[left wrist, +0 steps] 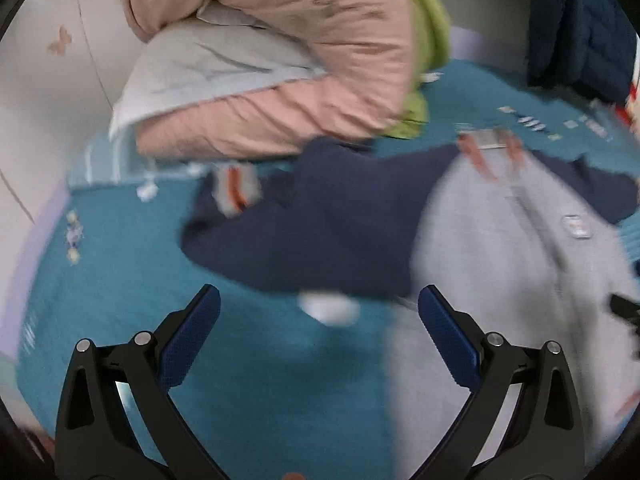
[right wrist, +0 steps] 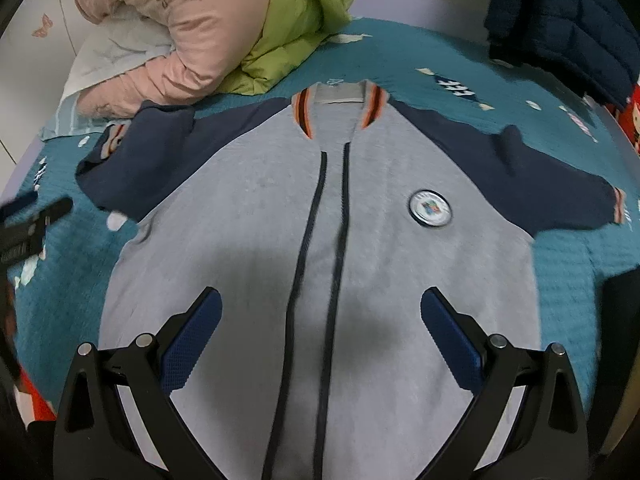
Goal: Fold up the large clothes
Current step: 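Move the left tool to the navy sleeve cuff while the right tool approaches the jacket, then close the left gripper on the striped cuff of the navy sleeve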
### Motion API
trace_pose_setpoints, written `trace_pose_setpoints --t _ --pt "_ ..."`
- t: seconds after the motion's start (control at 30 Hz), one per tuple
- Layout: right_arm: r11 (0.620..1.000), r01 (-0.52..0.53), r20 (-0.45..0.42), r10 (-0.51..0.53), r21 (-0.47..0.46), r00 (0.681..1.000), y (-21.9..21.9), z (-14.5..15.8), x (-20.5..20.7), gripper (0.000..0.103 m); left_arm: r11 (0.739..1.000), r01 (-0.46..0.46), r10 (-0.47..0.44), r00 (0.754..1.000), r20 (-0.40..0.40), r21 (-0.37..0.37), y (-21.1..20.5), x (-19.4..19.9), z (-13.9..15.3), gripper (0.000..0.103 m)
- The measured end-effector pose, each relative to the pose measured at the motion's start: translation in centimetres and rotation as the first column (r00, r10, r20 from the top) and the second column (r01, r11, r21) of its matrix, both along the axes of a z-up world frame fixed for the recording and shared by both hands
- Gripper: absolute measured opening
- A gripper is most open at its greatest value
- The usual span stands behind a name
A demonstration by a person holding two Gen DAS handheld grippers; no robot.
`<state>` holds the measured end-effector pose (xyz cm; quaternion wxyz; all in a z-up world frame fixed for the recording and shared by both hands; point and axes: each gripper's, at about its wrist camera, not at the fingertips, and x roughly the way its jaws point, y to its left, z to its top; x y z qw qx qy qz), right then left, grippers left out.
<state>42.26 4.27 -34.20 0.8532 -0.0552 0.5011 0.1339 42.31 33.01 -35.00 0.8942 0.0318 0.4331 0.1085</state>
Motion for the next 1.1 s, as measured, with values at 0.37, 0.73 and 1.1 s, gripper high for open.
trace_pose_setpoints --t 0.37,0.73,1.1 --pt "0.999 0.034 -0.098 -0.031 0.026 0.995 0.9 -5.2 3.7 0.096 0.994 -0.026 0.031 0.999 -0.039 0.106 10.2 9.7 -5.0 0.099" --pt "0.997 0.078 -0.132 -0.075 0.015 0.988 -1.0 -6.9 4.8 0.096 0.994 -0.106 0.108 0.99 -0.09 0.027 13.3 13.5 -6.9 0.098" --pt "0.996 0.094 -0.136 -0.091 0.01 0.987 -1.8 -7.2 4.8 0.096 0.985 -0.062 0.074 0.995 -0.07 0.161 11.5 11.0 -5.9 0.096"
